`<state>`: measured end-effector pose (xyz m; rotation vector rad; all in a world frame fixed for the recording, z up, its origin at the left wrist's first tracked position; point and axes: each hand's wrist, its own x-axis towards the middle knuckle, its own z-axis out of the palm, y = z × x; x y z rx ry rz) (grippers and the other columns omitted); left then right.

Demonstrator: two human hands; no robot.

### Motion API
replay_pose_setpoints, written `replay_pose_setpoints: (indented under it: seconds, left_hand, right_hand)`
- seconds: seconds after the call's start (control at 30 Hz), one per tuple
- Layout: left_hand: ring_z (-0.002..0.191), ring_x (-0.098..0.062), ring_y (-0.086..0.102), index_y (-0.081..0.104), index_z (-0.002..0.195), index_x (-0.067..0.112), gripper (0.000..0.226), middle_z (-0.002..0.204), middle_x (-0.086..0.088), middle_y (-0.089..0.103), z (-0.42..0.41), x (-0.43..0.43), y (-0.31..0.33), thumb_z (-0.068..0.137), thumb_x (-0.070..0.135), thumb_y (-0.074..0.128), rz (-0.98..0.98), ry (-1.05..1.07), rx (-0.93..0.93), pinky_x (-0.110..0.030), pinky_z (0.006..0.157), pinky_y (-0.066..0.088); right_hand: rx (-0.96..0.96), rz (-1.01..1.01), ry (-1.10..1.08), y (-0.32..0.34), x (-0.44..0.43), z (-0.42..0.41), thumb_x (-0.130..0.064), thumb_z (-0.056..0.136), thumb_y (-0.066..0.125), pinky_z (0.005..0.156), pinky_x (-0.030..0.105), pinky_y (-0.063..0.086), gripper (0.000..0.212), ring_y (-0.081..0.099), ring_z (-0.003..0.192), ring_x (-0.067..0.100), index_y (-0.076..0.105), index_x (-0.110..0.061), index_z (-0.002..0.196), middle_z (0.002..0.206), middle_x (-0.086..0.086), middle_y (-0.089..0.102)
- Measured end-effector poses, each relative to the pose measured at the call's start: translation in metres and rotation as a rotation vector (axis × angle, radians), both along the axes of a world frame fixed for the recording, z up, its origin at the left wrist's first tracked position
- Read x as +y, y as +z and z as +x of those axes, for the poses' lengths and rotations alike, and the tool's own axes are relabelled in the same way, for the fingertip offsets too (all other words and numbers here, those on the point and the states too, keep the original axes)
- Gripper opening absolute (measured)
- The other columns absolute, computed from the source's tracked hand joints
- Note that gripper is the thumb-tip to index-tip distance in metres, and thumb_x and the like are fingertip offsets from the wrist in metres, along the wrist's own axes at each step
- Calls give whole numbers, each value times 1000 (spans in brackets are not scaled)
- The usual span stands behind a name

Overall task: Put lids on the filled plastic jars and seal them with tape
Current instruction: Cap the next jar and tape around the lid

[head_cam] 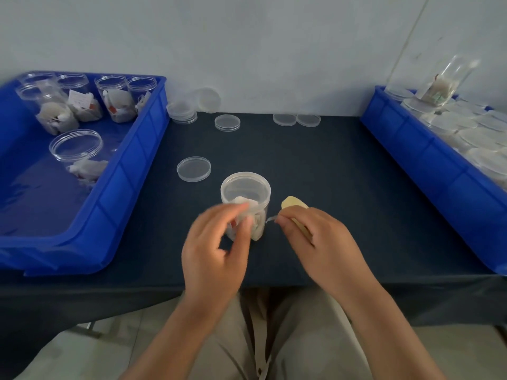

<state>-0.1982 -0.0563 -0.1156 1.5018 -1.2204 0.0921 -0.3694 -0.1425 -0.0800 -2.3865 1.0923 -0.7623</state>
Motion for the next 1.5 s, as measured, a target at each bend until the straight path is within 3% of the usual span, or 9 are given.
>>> replay_pose_setpoints:
  seconds: [0.17, 0.27, 0.4, 0.53, 0.67, 0.9, 1.0, 1.27, 1.5]
  left_hand:
    - [148, 3, 35, 28, 162, 26, 98, 163, 14, 37, 21, -27, -3, 82, 54, 76, 291, -142, 422, -11, 116, 32]
    - [134, 6, 51, 40, 156, 25, 79, 145, 19, 56, 27, -43, -3, 89, 39, 80, 289, -245, 474, -15, 105, 47]
    - [117, 21, 55, 28, 161, 45, 84, 119, 47, 59, 27, -46, 2, 88, 69, 62, 303, -229, 441, -5, 84, 48]
    - [104, 8, 65, 19, 142, 77, 50, 108, 28, 67, 24, -46, 6, 100, 66, 43, 349, -217, 371, -16, 77, 46]
    - [109, 9, 63, 34, 131, 74, 39, 115, 34, 64, 21, -48, 10, 94, 71, 46, 329, -229, 375, -13, 80, 48]
    - [110, -3, 66, 43, 130, 53, 69, 121, 22, 65, 22, -49, 8, 74, 79, 74, 322, -221, 299, -28, 88, 57]
    - [99, -3, 68, 46, 122, 49, 62, 109, 22, 68, 22, -52, 8, 74, 79, 73, 332, -156, 259, -28, 79, 59]
    - [92, 4, 67, 48, 122, 42, 45, 100, 26, 67, 26, -50, 7, 90, 74, 50, 326, -65, 92, -34, 75, 60]
    - [91, 2, 69, 46, 121, 45, 50, 102, 22, 70, 34, -51, 8, 84, 78, 57, 359, -122, 114, -33, 77, 61]
  right_hand:
    - [46, 34, 20, 5, -14, 12, -49, 105, 48, 64, 16, 47, 25, 63, 85, 2, 69, -37, 103, 85, -20, 66]
    - [80, 109, 29, 7, -21, 16, -55, 104, 46, 60, 17, 47, 25, 62, 82, 2, 65, -40, 100, 86, -22, 65]
    - [111, 171, 29, 10, -29, 19, -59, 102, 44, 53, 24, 45, 25, 62, 75, 3, 63, -45, 94, 86, -22, 65]
    - [120, 206, 14, 12, -37, 23, -56, 105, 48, 56, 24, 44, 23, 61, 76, -3, 64, -45, 95, 88, -28, 64]
    - [145, 210, -20, 11, -40, 27, -58, 104, 48, 64, 35, 57, 22, 63, 79, 1, 65, -45, 98, 87, -23, 66]
    - [171, 165, -40, 12, -41, 28, -41, 105, 53, 59, 34, 57, 14, 64, 69, 8, 66, -45, 101, 80, -18, 67]
    - [182, 148, -47, 12, -41, 27, -44, 105, 52, 50, 26, 44, 14, 61, 71, -2, 66, -45, 101, 76, -21, 65]
    - [222, 94, -69, 15, -37, 30, -71, 101, 44, 47, 24, 38, 34, 58, 55, 9, 65, -44, 97, 66, -13, 60]
    - [239, 134, -62, 18, -37, 33, -61, 104, 45, 52, 29, 50, 27, 63, 63, 9, 66, -44, 105, 75, -16, 65]
